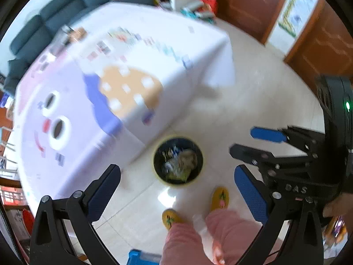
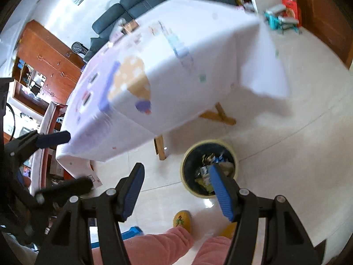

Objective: Collect trash
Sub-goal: 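Raise both open tools back toward the table, then grasp the silver earplugs box with the left tool while the right grasps the brown milk carton, then carry the earplugs box and milk carton over the trash bin, then open both tools to drop the box and carton into the bin, then raise both open tools back toward the table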

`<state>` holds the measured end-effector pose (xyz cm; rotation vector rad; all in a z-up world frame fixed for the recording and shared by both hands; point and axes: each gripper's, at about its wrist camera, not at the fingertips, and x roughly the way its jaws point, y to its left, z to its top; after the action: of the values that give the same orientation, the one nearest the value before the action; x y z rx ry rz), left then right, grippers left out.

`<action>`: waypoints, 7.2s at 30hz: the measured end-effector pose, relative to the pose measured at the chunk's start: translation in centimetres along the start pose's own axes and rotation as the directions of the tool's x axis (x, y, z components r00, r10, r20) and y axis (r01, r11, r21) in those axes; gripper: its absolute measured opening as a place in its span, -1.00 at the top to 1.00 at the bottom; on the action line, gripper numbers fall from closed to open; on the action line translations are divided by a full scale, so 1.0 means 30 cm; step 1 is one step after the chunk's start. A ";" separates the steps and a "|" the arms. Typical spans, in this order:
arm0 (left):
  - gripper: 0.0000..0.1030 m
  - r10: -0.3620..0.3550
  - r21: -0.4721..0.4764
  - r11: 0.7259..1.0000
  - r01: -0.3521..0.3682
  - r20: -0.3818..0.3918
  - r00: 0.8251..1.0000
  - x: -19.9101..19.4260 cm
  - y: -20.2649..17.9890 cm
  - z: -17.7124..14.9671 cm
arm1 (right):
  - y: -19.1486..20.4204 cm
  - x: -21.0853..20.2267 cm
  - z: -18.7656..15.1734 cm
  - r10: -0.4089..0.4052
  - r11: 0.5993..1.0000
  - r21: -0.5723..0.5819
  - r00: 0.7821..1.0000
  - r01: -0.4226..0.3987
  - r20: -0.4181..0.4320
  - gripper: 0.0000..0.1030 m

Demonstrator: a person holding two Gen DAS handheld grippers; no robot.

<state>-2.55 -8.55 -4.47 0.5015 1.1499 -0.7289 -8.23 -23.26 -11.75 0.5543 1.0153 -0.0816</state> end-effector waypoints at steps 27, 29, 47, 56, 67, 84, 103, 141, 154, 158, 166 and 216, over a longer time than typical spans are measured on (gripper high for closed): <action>-0.98 0.331 -0.361 0.905 -0.226 0.260 0.907 -0.348 0.438 0.282 | 0.426 -0.098 0.659 0.135 0.921 -0.379 0.986 -0.088 0.099 -0.21; -0.98 0.318 -0.347 0.912 -0.220 0.258 0.912 -0.306 0.514 0.327 | 0.446 -0.023 0.717 0.105 0.930 -0.361 0.990 -0.066 0.090 -0.20; -0.98 0.281 0.087 0.952 -0.293 0.131 0.951 0.329 1.217 0.934 | 0.574 0.665 1.270 -0.159 0.951 -0.271 0.987 0.150 -0.011 -0.21; -0.98 0.227 0.294 0.927 -0.234 0.057 0.972 0.519 1.273 1.044 | 0.613 0.836 1.342 -0.198 0.925 -0.345 0.977 0.161 -0.074 -0.20; -0.98 0.130 0.418 0.903 -0.101 -0.042 0.991 0.646 1.296 1.106 | 0.663 0.965 1.362 -0.177 0.912 -0.396 0.974 0.109 -0.141 -0.21; -0.22 -0.042 0.056 0.997 0.047 -0.087 0.995 0.611 1.374 1.049 | 0.614 0.941 1.313 -0.130 0.949 -0.305 0.979 0.078 -0.157 -0.02; -0.21 -0.110 -0.360 0.926 0.115 0.034 0.993 0.289 1.023 0.658 | 0.492 0.468 0.995 0.016 0.980 -0.195 0.997 -0.031 -0.076 0.01; -0.22 -0.190 -0.607 0.794 0.043 -0.180 0.965 0.478 0.115 -0.169 | -0.095 0.263 0.019 0.033 0.995 -0.078 0.933 -0.065 -0.359 0.00; -0.26 -0.247 -0.690 0.724 -0.001 -0.260 0.933 1.125 0.199 -0.326 | -0.360 0.885 -0.172 -0.081 0.989 0.070 0.876 0.130 -0.476 -0.05; -0.68 -0.234 -0.712 0.702 -0.014 -0.248 0.940 1.212 0.214 -0.354 | -0.393 1.008 -0.175 -0.086 0.986 0.083 0.868 0.145 -0.489 -0.06; -0.81 -0.168 -0.732 0.679 -0.047 -0.218 0.961 1.195 0.221 -0.375 | -0.411 1.024 -0.199 -0.105 0.987 0.059 0.876 0.150 -0.471 -0.07; -0.85 0.273 -0.682 0.708 -0.183 0.025 0.962 -0.106 0.201 -0.102 | 0.232 -0.041 0.227 -0.062 0.958 -0.285 0.990 0.023 -0.127 -0.17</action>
<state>-0.76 -1.55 -2.56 -0.0313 1.1189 -0.0824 -1.36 -20.75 -5.22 0.2784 1.1483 0.0642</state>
